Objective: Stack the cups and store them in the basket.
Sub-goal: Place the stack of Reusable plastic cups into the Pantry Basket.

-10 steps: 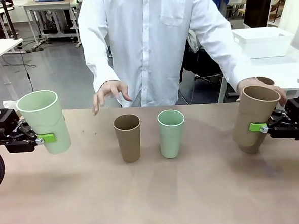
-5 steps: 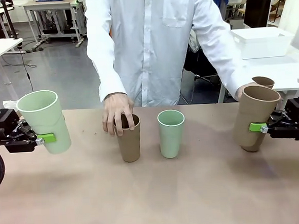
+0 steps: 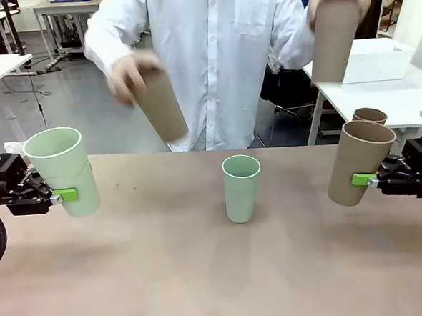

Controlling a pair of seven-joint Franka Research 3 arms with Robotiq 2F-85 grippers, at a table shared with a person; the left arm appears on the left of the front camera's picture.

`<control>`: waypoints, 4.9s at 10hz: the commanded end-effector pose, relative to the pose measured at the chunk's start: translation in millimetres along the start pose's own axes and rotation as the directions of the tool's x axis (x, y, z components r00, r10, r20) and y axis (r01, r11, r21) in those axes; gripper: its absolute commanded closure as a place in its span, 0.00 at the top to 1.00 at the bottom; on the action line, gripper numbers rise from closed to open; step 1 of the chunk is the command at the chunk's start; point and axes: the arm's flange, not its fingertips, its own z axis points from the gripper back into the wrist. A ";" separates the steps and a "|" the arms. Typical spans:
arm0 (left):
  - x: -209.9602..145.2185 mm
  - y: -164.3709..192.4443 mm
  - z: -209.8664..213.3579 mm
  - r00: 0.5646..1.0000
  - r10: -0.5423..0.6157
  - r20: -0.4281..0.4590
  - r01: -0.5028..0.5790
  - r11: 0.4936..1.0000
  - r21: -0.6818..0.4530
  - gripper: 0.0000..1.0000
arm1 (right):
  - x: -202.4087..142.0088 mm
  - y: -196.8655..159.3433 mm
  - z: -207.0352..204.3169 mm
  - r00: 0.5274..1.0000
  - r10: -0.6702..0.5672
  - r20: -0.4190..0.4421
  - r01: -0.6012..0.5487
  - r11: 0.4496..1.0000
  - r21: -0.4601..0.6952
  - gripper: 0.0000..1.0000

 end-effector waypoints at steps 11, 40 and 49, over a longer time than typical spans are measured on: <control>1.7 -0.5 -0.1 1.000 -0.001 0.000 0.001 1.000 -0.002 0.85 | 3.0 -2.7 -3.9 1.000 0.008 0.009 -0.008 1.000 -0.017 0.86; 1.7 -0.5 -0.1 1.000 -0.001 0.000 0.001 1.000 -0.002 0.85 | 3.0 -2.7 -3.9 1.000 0.008 0.009 -0.008 1.000 -0.017 0.86; 1.7 -0.5 -0.1 1.000 -0.001 0.000 0.001 1.000 -0.002 0.85 | 3.0 -2.7 -3.9 1.000 0.008 0.009 -0.008 1.000 -0.017 0.86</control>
